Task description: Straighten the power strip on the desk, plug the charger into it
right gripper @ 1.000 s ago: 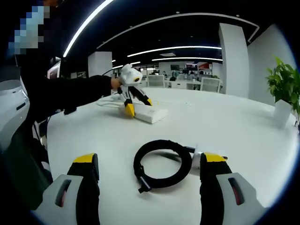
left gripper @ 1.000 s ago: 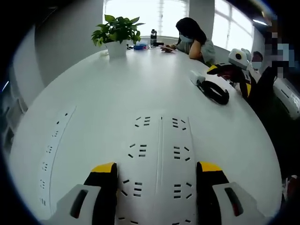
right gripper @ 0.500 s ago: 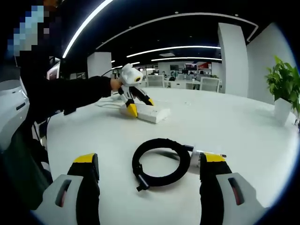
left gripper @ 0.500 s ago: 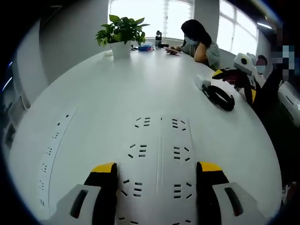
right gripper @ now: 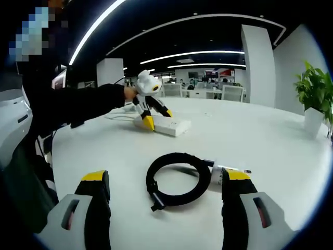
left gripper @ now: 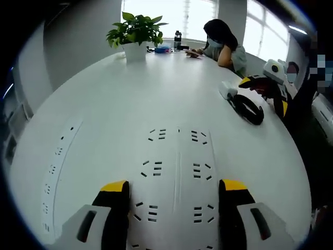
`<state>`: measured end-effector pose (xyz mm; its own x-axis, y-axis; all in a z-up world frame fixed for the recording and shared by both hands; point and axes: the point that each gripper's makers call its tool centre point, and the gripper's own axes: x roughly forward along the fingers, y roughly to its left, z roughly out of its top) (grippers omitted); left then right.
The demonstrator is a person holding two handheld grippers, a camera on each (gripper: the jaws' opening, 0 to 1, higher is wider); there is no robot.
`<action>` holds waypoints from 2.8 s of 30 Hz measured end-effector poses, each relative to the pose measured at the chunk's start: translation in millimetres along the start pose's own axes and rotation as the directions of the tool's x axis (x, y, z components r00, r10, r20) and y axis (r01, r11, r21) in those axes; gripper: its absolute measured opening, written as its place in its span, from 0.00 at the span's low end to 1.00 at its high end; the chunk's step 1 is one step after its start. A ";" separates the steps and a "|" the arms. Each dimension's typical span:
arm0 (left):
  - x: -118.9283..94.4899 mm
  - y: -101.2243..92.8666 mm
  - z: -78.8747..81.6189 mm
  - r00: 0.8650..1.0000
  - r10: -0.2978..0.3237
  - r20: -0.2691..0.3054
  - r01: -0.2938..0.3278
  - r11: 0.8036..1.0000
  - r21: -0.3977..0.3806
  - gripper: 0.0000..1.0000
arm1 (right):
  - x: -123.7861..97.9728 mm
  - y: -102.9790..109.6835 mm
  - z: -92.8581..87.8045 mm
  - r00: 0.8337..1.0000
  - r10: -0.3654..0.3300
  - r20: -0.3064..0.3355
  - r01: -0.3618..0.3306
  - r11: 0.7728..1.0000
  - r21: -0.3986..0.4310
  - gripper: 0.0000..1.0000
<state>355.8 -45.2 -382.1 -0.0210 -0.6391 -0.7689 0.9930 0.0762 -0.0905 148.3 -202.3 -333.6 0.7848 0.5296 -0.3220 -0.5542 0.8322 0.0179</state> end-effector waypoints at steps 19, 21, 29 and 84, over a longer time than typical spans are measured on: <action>11.7 -1.1 14.5 0.999 0.024 0.023 -0.023 0.999 -0.023 0.70 | -3.0 -4.7 -4.0 1.000 -0.014 -0.005 0.014 1.000 0.008 0.89; 12.0 -1.8 15.2 0.999 0.025 0.025 -0.025 0.999 -0.024 0.70 | -3.8 -4.9 -3.7 1.000 -0.013 0.000 0.013 1.000 0.014 0.89; 15.0 -3.1 19.1 0.999 0.040 0.031 -0.039 0.999 -0.023 0.71 | -4.2 -4.3 -2.3 1.000 -0.010 0.004 0.010 1.000 0.011 0.89; 47.4 0.6 65.2 0.989 0.080 0.122 -0.076 0.996 -0.040 0.71 | -17.3 -14.4 -3.8 0.999 -0.032 0.012 0.032 0.999 0.011 0.88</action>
<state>362.9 -125.4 -377.3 0.0731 -0.7193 -0.6909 0.9863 0.1549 -0.0570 141.7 -224.1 -331.9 0.8053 0.5047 -0.3110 -0.5259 0.8503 0.0180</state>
